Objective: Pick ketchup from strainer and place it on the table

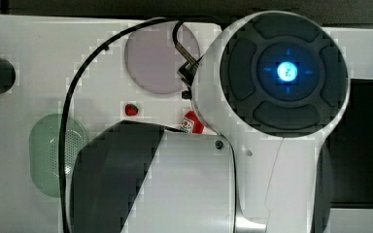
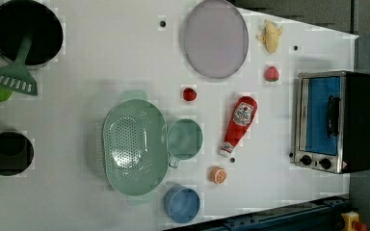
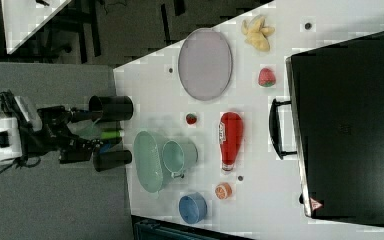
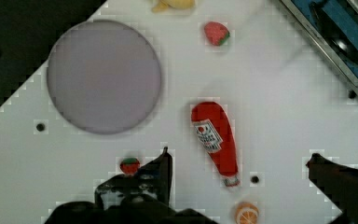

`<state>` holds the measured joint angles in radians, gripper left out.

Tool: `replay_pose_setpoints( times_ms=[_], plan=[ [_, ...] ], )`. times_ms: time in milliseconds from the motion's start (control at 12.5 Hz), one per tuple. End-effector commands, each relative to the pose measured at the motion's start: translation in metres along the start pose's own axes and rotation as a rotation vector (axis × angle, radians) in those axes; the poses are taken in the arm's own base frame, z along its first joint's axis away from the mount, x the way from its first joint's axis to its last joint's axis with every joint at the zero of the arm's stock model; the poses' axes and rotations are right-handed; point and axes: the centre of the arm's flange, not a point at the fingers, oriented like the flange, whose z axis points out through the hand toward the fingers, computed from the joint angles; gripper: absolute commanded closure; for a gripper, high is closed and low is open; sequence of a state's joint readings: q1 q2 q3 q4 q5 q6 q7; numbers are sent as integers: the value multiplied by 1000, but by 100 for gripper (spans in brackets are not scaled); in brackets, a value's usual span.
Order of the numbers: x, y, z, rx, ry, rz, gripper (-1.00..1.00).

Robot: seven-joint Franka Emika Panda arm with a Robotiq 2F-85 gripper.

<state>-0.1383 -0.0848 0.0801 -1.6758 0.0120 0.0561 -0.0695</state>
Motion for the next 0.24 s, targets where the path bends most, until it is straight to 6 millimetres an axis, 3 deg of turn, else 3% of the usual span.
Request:
replay_pose_setpoints(
  times_ms=[80, 240],
  plan=[
    [7, -3, 31, -63, -64, 54, -100],
    [8, -4, 35, -66, -68, 53, -100]
  ],
)
